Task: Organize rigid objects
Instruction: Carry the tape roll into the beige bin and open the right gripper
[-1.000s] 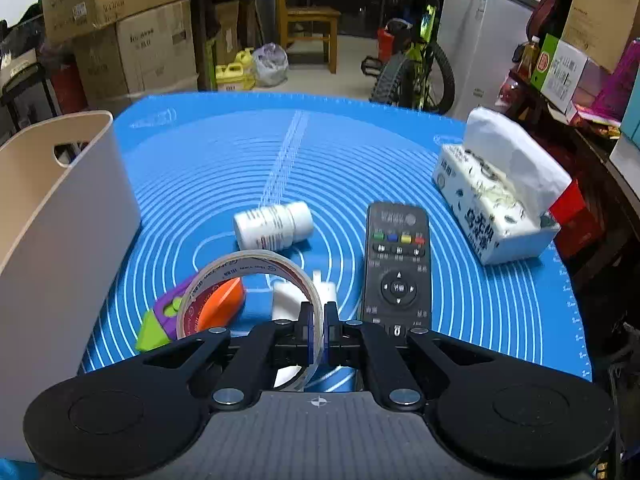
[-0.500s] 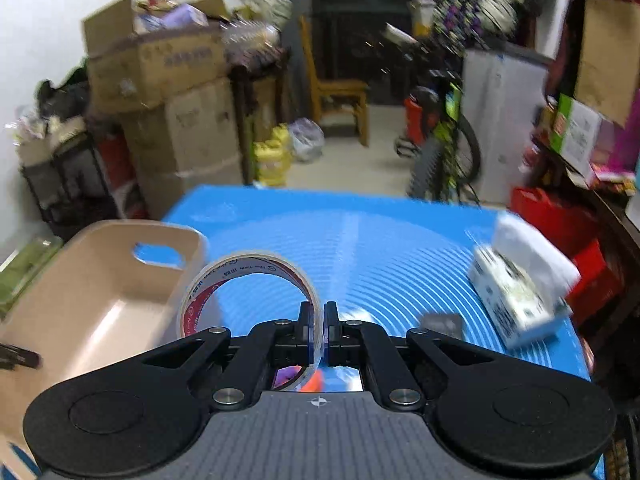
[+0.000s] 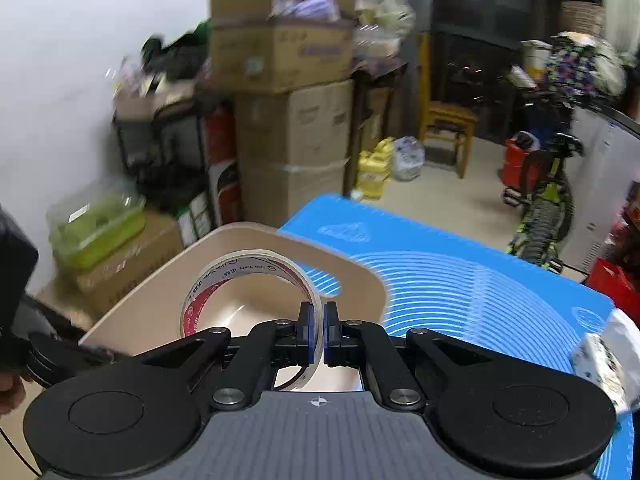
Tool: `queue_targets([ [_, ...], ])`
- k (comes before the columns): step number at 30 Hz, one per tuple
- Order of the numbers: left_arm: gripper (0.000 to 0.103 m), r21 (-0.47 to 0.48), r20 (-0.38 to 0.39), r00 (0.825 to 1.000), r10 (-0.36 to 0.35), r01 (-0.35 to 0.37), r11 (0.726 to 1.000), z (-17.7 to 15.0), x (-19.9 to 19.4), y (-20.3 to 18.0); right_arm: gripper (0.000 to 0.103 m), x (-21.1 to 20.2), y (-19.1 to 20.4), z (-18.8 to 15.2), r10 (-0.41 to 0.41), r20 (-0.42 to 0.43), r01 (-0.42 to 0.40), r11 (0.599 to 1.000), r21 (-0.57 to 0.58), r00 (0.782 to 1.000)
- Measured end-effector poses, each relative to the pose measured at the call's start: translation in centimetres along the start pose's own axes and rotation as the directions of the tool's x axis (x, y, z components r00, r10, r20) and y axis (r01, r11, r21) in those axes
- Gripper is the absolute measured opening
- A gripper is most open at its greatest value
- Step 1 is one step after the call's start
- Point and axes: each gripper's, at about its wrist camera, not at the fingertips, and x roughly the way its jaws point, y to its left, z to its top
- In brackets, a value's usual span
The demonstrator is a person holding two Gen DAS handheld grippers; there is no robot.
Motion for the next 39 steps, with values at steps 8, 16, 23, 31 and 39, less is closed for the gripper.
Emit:
queue_targets([
  [8,0.009,0.004,0.001,1.000,0.002,-0.002,1.000,0.1,0.1,-0.1,0.016,4.6,4.9,-1.0,0.001,-0.142,-0.026,0.985,-0.173,0.990],
  [16,0.009,0.004,0.001,1.000,0.003,-0.003,1.000,0.1,0.0,-0.2,0.016,7.3,7.6,-1.7,-0.014,-0.269,-0.064,0.958,-0.278,0.963],
  [23,0.009,0.001,0.001,1.000,0.000,0.000,1.000,0.4,0.1,-0.5,0.016,8.8,8.3,-2.5,-0.042,-0.364,-0.073,0.952,-0.296,0.930],
  [31,0.009,0.000,0.002,1.000,0.000,0.000,1.000,0.4,0.1,-0.4,0.017,10.2,7.9,-3.0,-0.072,-0.410,-0.053,0.957,-0.286,0.909],
  [39,0.009,-0.001,0.003,1.000,0.000,0.000,1.000,0.4,0.2,-0.4,0.024,10.3,7.3,-3.1,-0.078,-0.410,-0.038,0.963,-0.267,0.909],
])
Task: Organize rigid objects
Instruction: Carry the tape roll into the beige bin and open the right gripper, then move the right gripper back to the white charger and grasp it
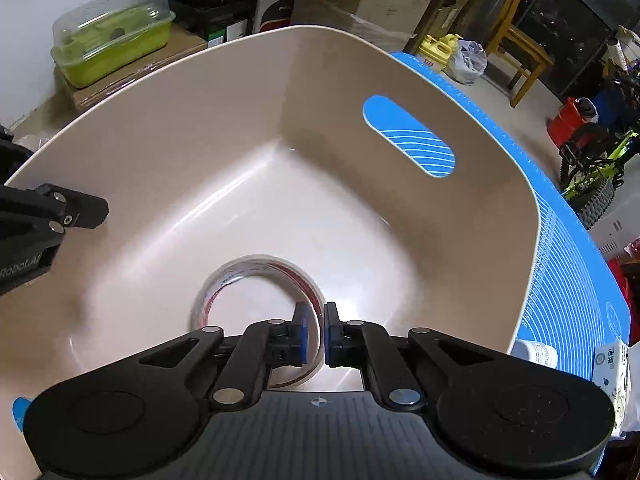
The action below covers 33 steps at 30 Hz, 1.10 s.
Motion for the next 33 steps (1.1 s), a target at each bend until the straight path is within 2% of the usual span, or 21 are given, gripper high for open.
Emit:
queue_targets([
  [1,0.009,0.000,0.000,1.000,0.000,0.000,1.000,0.0,0.0,0.0,0.031,-0.2,-0.2,0.0,0.001,0.009,-0.001,1.000,0.005,1.000],
  [8,0.009,0.000,0.001,1.000,0.000,0.000,1.000,0.0,0.0,0.0,0.050,-4.4,-2.0,-1.1,0.020,0.151,-0.028,0.998,0.051,0.988],
  [13,0.009,0.000,0.001,1.000,-0.003,0.003,1.000,0.0,0.0,0.2,0.060,-8.3,-5.3,-2.6,-0.004,0.266,-0.028,0.993,0.118,0.964],
  [19,0.009,-0.002,0.004,1.000,-0.004,0.004,1.000,0.0,-0.1,0.3,0.076,-11.3,-10.3,-5.1,-0.084,0.356,-0.002,0.972,0.234,0.931],
  [22,0.009,-0.004,0.008,1.000,-0.006,0.006,1.000,-0.2,-0.2,0.4,0.078,-11.2,-12.9,-6.7,-0.130,0.342,0.023,0.954,0.300,0.931],
  [26,0.009,-0.003,0.009,1.000,-0.008,0.008,1.000,-0.2,-0.2,0.4,0.080,-9.6,-15.7,-9.0,-0.152,0.270,0.042,0.927,0.374,0.951],
  [30,0.009,0.001,0.010,1.000,-0.006,0.006,1.000,-0.2,-0.3,0.3,0.081,-6.8,-16.3,-12.1,-0.159,0.171,0.085,0.923,0.375,0.972],
  [33,0.009,0.004,0.009,1.000,-0.005,0.005,1.000,-0.2,-0.3,0.2,0.081,-4.8,-16.4,-14.3,-0.131,0.094,0.087,0.924,0.373,0.987],
])
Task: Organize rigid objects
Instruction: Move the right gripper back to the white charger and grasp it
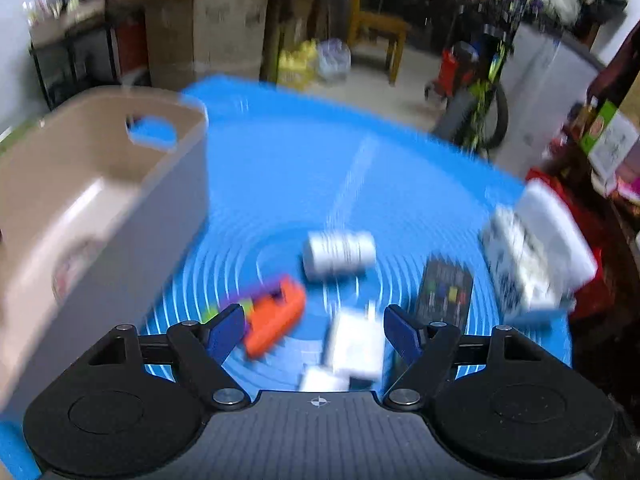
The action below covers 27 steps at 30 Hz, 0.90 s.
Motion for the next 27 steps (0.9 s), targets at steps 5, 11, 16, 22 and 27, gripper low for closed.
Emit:
queue_targets([
  [5,0.009,0.004,-0.002,1.000,0.000,0.000,1.000,0.0,0.0,0.2,0.079,2.1,-0.3,-2.1,0.008,-0.098,-0.005,0.999,0.031,0.995],
  [11,0.009,0.006,-0.003,1.000,0.002,-0.002,1.000,0.0,0.0,0.1,0.072,3.5,0.0,-2.8,0.012,-0.152,-0.005,0.999,0.048,0.988],
  [16,0.009,0.007,-0.003,1.000,0.002,-0.002,1.000,0.0,0.0,0.2,0.063,4.5,-0.2,-3.1,0.009,-0.175,0.002,0.998,0.062,0.985],
  [22,0.009,0.006,-0.003,1.000,0.002,-0.002,1.000,0.0,0.0,0.2,0.053,5.1,-0.5,-2.9,0.019,-0.179,-0.005,0.997,0.080,0.984],
  [27,0.009,0.005,-0.002,1.000,0.001,-0.001,1.000,-0.1,0.0,0.2,0.044,5.1,-0.3,-3.0,0.030,-0.170,-0.016,0.997,0.081,0.985],
])
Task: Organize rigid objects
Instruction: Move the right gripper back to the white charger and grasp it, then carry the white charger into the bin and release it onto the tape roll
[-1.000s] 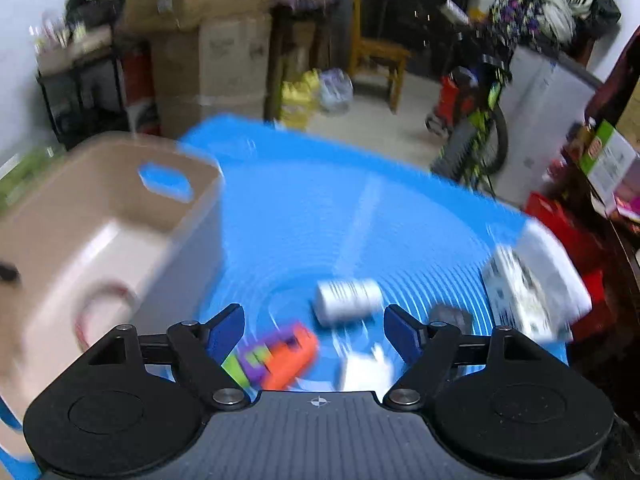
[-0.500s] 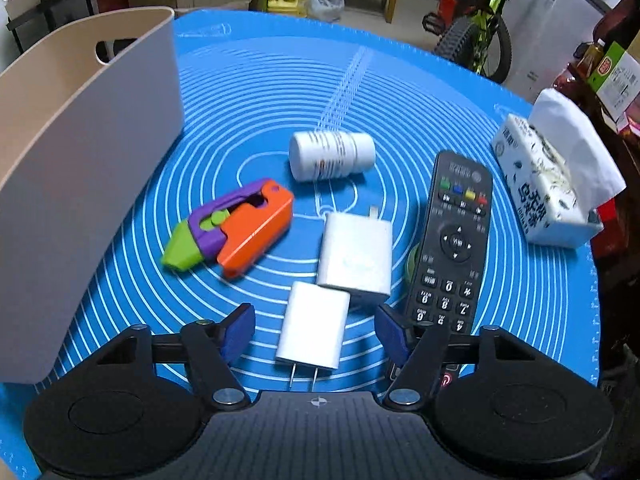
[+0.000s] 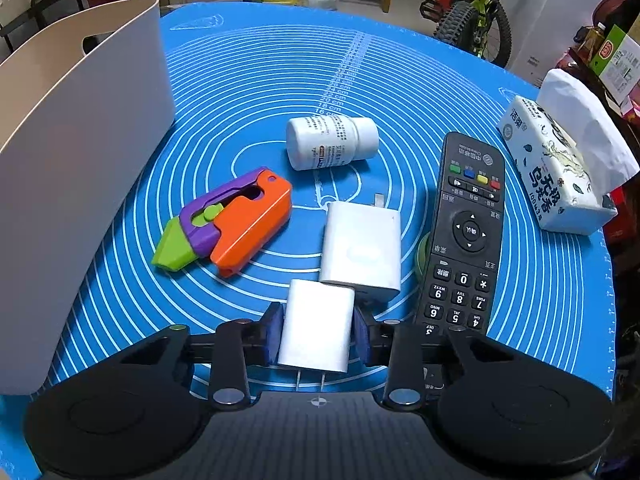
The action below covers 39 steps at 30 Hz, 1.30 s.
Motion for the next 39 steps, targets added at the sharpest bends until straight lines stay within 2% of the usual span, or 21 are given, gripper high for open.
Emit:
queue_targets([
  [5,0.009,0.000,0.000,1.000,-0.001,0.001,1.000,0.0,0.0,0.1,0.043,-0.9,0.4,-0.2,0.004,0.023,-0.003,1.000,-0.013,1.000],
  [16,0.009,-0.002,-0.001,1.000,-0.002,0.002,1.000,0.0,0.0,0.0,0.042,-6.4,1.7,1.1,0.047,0.157,-0.040,0.998,-0.047,0.986],
  [22,0.009,0.000,-0.001,1.000,-0.001,0.001,1.000,0.0,0.0,0.0,0.042,-10.4,3.5,3.3,0.080,0.294,-0.059,0.995,-0.080,0.953],
  [27,0.009,-0.001,-0.002,1.000,0.000,0.000,1.000,0.0,0.0,0.0,0.042,-12.7,6.8,5.8,0.153,0.372,-0.102,0.983,-0.153,0.915],
  [30,0.009,0.000,-0.001,1.000,0.000,0.000,1.000,0.0,0.0,0.0,0.042,-12.8,9.6,7.2,0.196,0.376,-0.120,0.969,-0.216,0.906],
  [33,0.009,0.000,-0.001,1.000,-0.001,0.001,1.000,0.0,0.0,0.0,0.042,-11.9,12.3,8.2,0.221,0.358,-0.124,0.954,-0.274,0.907],
  [39,0.009,0.001,-0.002,1.000,-0.001,0.001,1.000,0.0,0.1,0.0,0.042,-8.2,17.0,9.0,0.235,0.253,-0.142,0.930,-0.339,0.938],
])
